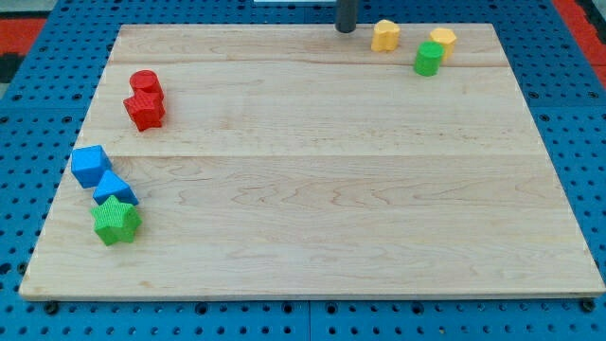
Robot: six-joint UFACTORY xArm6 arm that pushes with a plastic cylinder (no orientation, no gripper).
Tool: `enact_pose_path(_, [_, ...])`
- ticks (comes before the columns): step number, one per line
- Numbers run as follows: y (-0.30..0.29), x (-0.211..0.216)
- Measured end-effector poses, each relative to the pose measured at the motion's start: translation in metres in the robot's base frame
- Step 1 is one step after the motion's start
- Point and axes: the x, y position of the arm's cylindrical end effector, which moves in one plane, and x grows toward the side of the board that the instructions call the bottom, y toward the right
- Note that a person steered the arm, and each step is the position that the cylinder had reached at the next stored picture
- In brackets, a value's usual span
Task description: Push the red blocks downwards
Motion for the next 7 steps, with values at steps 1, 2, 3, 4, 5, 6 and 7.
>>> enact_pose_path(1, [0.047,0.0])
enact_pose_path(2, [0.073,-0.003])
enact_pose_path(3, [0.047,-0.002])
enact_pose_path(4, [0.001,-0.001])
enact_pose_path(5, [-0.048,0.015])
enact_pose_path(6, [-0.104,0.038])
enact_pose_path(7, [-0.162,0.064])
